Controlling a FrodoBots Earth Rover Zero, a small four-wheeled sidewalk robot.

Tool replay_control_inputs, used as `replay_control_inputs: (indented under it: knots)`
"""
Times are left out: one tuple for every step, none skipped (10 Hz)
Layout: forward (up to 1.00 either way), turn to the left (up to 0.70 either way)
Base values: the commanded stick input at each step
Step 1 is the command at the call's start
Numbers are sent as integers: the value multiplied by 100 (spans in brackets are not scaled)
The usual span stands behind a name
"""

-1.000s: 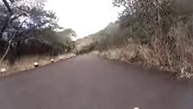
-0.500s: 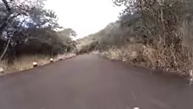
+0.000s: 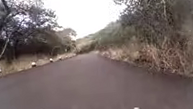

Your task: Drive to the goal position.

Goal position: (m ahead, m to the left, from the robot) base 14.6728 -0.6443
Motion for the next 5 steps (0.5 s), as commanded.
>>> replay_control_inputs:
  knots:
    - [50,0]
    - [50,0]
    - [50,0]
    - [50,0]
    - [50,0]
